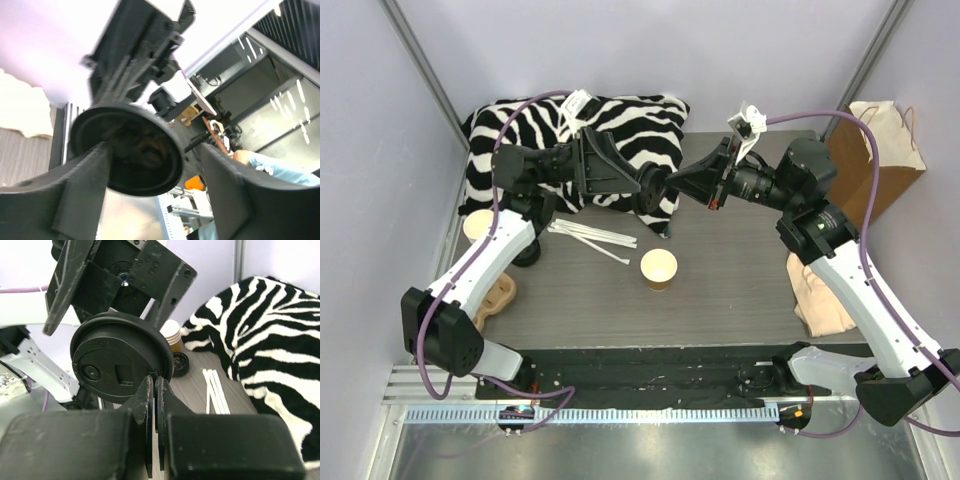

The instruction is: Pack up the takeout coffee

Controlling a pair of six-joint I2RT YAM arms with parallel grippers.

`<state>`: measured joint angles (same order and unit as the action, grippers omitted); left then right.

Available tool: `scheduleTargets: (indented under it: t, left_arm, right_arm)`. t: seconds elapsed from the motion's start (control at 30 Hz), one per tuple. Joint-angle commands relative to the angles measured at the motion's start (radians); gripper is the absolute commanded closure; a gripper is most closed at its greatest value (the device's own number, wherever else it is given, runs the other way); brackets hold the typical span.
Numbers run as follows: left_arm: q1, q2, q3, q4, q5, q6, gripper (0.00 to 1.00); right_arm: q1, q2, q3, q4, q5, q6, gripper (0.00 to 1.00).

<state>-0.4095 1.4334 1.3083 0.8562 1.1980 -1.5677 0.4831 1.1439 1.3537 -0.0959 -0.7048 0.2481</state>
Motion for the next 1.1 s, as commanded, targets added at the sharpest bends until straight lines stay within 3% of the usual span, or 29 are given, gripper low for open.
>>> scheduleTargets:
  t: [0.0, 0.03, 0.13, 0.2, 0.23, 0.27, 0.3, 0.33, 0.37, 0.47, 0.8, 1.07]
  left_arm:
    - [0.055, -0.033, -0.066, -0.069, 0.009, 0.070, 0.17]
    - [0.067, -0.039, -0.101, -0.084, 0.005, 0.084, 0.08]
    - [0.119, -0.088, -0.156, -0.267, -0.034, 0.234, 0.02]
    - [0.153, -0.135, -0.155, -0.542, -0.055, 0.485, 0.02]
    - [0.165, -0.152, -0.132, -0.659, -0.113, 0.605, 0.01]
    - [0.173, -0.168, -0.110, -0.930, -0.156, 0.714, 0.00]
    - [0.176, -0.182, -0.083, -1.057, -0.216, 0.821, 0.00]
    - [0.176, -0.195, -0.023, -1.170, -0.317, 1.026, 0.00]
    - [0.176, -0.203, 0.000, -1.327, -0.390, 1.087, 0.00]
    - [0.178, -0.221, 0.057, -1.503, -0.600, 1.247, 0.00]
    - [0.178, -0.324, -0.073, -1.528, -0.649, 1.273, 0.00]
    - [0.173, -0.262, -0.077, -1.572, -0.617, 1.270, 0.00]
  right_arm:
    - [0.003, -0.021, 0.045, -0.105, 0.059, -0.073, 0.99]
    - [0.000, -0.024, 0.047, -0.122, 0.065, -0.078, 0.99]
    - [-0.001, -0.019, 0.061, -0.192, 0.093, -0.095, 0.99]
    - [0.000, -0.001, 0.088, -0.269, 0.119, -0.110, 0.99]
    - [0.000, 0.005, 0.096, -0.293, 0.131, -0.113, 0.99]
    - [0.000, 0.014, 0.105, -0.320, 0.143, -0.119, 0.99]
    - [-0.001, 0.028, 0.113, -0.371, 0.180, -0.141, 0.99]
    - [0.000, 0.036, 0.116, -0.398, 0.195, -0.151, 0.99]
    - [0.000, 0.046, 0.120, -0.427, 0.211, -0.165, 0.99]
    - [-0.001, 0.103, 0.131, -0.542, 0.235, -0.225, 0.99]
    - [0.000, 0.267, 0.076, -0.706, 0.254, -0.285, 0.99]
    - [0.035, 0.381, 0.087, -0.777, 0.314, -0.299, 0.99]
